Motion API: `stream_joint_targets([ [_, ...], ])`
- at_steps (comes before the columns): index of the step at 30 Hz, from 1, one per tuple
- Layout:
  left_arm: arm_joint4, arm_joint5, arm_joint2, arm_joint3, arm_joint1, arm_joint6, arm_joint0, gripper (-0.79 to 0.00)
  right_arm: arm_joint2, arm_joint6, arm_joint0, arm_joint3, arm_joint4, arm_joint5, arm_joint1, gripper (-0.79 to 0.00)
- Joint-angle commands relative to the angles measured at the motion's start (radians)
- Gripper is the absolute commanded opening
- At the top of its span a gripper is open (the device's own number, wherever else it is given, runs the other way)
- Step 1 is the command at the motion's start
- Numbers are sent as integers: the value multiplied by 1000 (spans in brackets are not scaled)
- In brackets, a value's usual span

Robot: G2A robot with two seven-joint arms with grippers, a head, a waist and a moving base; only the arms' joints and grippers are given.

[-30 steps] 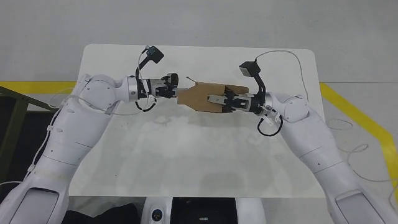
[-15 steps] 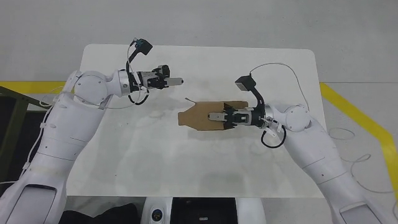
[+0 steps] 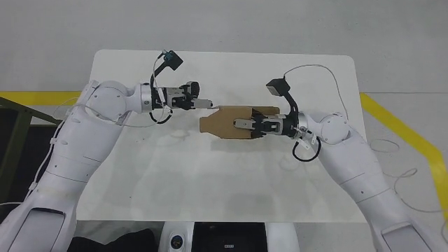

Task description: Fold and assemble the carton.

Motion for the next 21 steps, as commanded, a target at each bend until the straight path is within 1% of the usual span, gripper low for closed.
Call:
stream_joint_targets([
  [1,-1,-1,0,-1,1,-2,1,0,-5,-4,10,1,-2,-2,-3,-785],
  [9,-15,2,3,-20,3,-12,11,0,-35,-32,42,19,-7,-17,-19,-785],
  [21,-20,8,2,-36,6,-13,21,0,-54,-41,66,41,-8,-32,-33,-785],
])
